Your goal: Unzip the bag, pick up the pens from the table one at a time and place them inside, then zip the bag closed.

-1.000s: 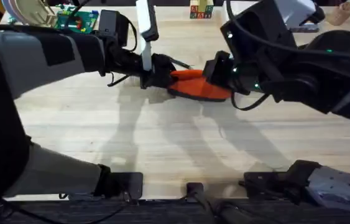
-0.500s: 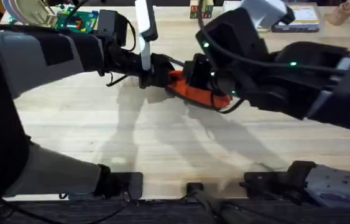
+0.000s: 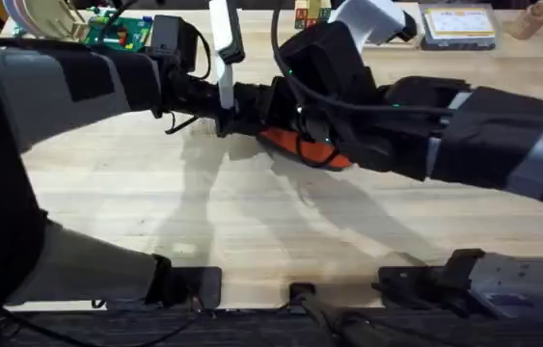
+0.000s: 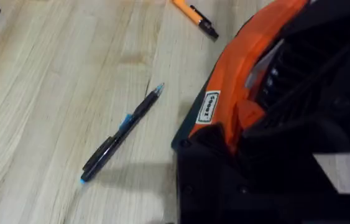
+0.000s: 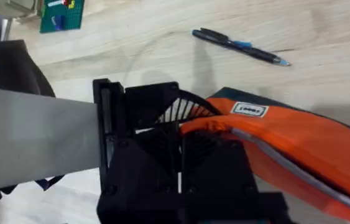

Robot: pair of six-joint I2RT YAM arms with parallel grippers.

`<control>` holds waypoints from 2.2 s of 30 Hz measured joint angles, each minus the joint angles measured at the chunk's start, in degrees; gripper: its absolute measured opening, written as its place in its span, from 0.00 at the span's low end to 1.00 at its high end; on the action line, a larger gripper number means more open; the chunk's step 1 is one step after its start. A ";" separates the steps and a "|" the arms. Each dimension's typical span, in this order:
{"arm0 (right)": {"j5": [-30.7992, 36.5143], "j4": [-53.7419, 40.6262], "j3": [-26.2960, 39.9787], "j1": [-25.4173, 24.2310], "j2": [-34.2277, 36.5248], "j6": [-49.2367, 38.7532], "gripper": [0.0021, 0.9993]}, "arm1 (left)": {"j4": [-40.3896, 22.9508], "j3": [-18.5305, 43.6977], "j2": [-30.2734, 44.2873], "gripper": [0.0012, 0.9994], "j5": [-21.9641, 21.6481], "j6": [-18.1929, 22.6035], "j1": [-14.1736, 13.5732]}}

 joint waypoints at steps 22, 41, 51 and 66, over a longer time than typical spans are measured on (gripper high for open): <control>1.88 -16.41 4.91 0.89 -3.38 -9.60 1.00 | -0.02 0.00 0.00 0.04 0.15 0.24 -0.07; 2.16 -38.39 5.18 1.06 -22.99 -14.77 1.00 | 0.20 0.00 0.00 0.99 0.56 0.01 -0.22; 2.05 -40.82 5.58 1.06 -24.59 -23.47 1.00 | -4.87 0.00 -1.20 0.99 0.39 0.00 0.06; 1.62 -40.77 9.53 -3.54 -24.57 -41.04 1.00 | -25.34 0.00 -22.65 0.99 -0.91 0.02 9.71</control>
